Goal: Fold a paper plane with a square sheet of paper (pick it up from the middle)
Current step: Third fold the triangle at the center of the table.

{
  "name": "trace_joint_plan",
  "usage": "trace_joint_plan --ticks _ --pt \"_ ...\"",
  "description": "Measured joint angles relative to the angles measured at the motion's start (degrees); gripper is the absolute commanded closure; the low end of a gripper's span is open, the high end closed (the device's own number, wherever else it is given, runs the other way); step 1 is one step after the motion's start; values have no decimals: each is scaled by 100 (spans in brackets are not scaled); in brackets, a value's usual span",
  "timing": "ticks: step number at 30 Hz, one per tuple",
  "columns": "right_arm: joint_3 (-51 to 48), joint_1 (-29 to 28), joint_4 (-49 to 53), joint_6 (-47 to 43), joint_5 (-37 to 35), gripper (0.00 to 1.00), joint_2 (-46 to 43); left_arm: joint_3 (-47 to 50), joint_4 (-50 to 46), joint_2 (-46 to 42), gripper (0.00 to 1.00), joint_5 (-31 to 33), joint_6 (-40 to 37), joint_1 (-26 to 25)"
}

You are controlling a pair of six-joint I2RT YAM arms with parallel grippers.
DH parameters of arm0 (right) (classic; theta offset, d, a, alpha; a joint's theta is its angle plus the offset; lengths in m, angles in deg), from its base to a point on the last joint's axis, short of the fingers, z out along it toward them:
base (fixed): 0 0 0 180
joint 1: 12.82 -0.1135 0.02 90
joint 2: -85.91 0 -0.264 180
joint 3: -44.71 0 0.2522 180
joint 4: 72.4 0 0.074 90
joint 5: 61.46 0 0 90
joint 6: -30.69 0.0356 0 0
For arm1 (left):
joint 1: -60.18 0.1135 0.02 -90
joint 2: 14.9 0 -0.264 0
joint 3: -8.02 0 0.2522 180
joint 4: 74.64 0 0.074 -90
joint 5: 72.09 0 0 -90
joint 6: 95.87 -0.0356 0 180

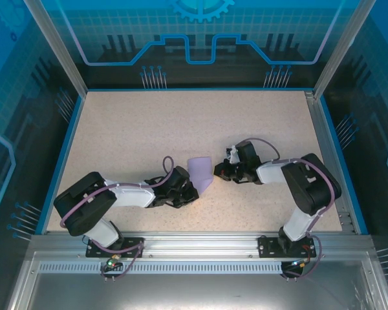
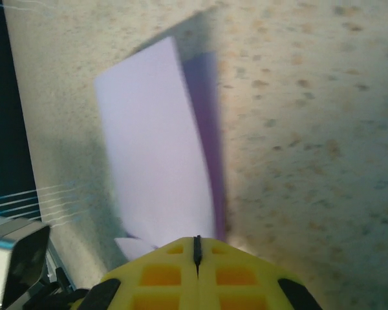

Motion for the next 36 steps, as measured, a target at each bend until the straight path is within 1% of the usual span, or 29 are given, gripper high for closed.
trace_joint_plan --ticks 4,8,11,18,22,25,30,33,36 --pt "177 -387 160 -37 -122 100 -352 -39 -61 7 89 0 -13 0" --pt "273 -835 164 -31 -157 100 -334 -87 -142 22 89 0 -39 0" --pt "271 -1008 151 31 -168 100 -188 -114 -192 22 89 0 -44 0" --pt "122 -1019 179 74 -214 100 188 -118 -208 22 89 2 -48 -4" --pt "140 -979 308 68 -278 100 289 -118 -195 22 86 -2 -136 -4" --pt "236 -979 501 44 -282 100 304 -116 -225 -35 82 -24 -264 -4" --pt "243 -979 514 46 -284 100 308 -105 -627 -575 68 7 -256 -4" --pt "240 -979 514 48 -293 100 308 -103 -555 -970 66 44 -79 -2" --pt "234 -979 505 55 -293 100 308 -92 -170 -1001 68 42 225 -2"
